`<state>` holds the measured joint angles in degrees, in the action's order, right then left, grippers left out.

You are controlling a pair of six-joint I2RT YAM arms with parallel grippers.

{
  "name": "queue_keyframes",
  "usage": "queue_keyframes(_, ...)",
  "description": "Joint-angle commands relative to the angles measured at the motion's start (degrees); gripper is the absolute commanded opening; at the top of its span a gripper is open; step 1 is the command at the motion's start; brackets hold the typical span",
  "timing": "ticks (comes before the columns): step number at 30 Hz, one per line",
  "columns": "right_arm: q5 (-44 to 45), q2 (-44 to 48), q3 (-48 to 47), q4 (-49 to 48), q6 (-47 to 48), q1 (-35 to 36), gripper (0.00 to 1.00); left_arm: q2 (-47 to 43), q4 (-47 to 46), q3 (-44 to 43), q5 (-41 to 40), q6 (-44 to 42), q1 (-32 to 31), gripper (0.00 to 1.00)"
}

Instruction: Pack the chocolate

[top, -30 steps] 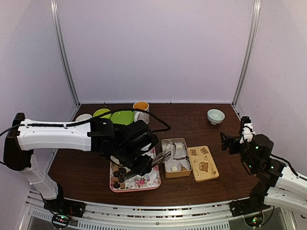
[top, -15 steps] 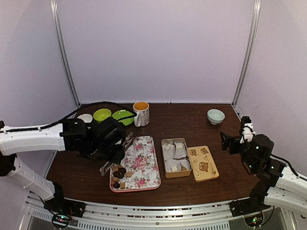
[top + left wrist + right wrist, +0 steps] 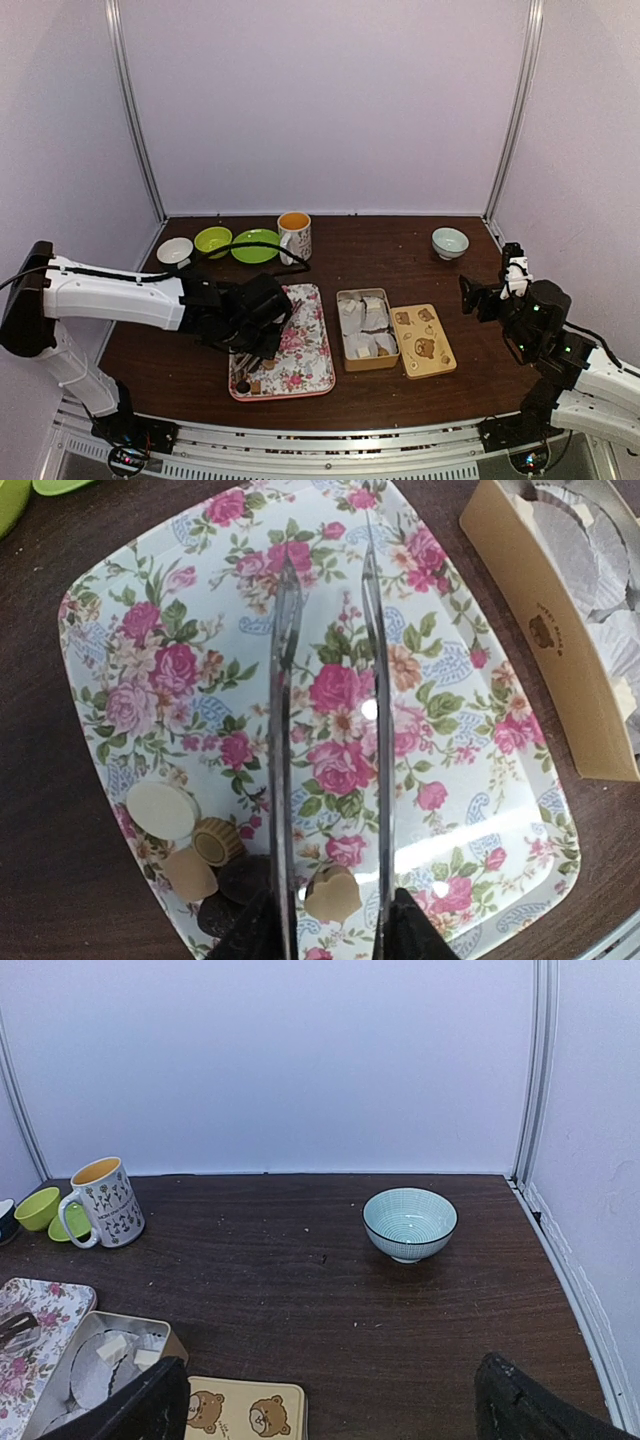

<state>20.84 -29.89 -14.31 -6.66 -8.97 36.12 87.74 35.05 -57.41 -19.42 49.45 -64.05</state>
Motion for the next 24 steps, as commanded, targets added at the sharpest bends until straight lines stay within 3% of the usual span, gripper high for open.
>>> queue_keyframes(1,0.14,-0.08,0.27,-0.02,0.10,-0.17,1.00,2.96,-3.75,-1.15,0.78,0.86,0.42,0.41)
queue_keyframes(12,0.09,-0.16,0.19,-0.02,0.10,-0.17,1.00,11.52,-6.12,-3.69,6.32,1.22,0.42,0.44)
queue_keyframes(24,0.08,-0.04,0.30,-0.03,0.10,-0.09,1.00,12.70,-4.37,-5.15,6.36,1.16,0.86,0.48)
